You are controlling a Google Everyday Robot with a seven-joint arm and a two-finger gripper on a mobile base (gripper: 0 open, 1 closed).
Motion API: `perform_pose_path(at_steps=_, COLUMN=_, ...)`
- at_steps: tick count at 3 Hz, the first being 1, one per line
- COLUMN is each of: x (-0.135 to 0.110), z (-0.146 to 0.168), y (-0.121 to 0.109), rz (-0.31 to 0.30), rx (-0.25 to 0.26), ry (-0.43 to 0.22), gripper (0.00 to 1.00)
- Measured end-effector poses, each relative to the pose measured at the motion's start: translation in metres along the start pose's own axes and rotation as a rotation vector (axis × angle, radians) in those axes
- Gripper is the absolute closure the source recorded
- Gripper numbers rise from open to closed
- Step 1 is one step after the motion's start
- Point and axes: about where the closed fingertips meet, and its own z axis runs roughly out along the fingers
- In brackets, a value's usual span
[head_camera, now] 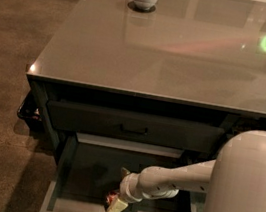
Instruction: Pick coke can from middle drawer and place on counter
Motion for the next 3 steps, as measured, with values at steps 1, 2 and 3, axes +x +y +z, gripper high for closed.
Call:
perform_pose_path(at_steps=1, x=0.004, z=0.010, y=-0.001, rz=0.008, rx=0.005, ry=0.012, gripper=0.00)
perform_pose_path(at_steps=2, x=0.019, z=0.008, y=0.000, rz=0.047, rx=0.017, ry=0.024, gripper=0.00)
perform_pose_path(at_steps=3, x=0.035, z=-0.015, y=-0.004, rz=0.059, rx=0.064, ry=0.054, gripper=0.00)
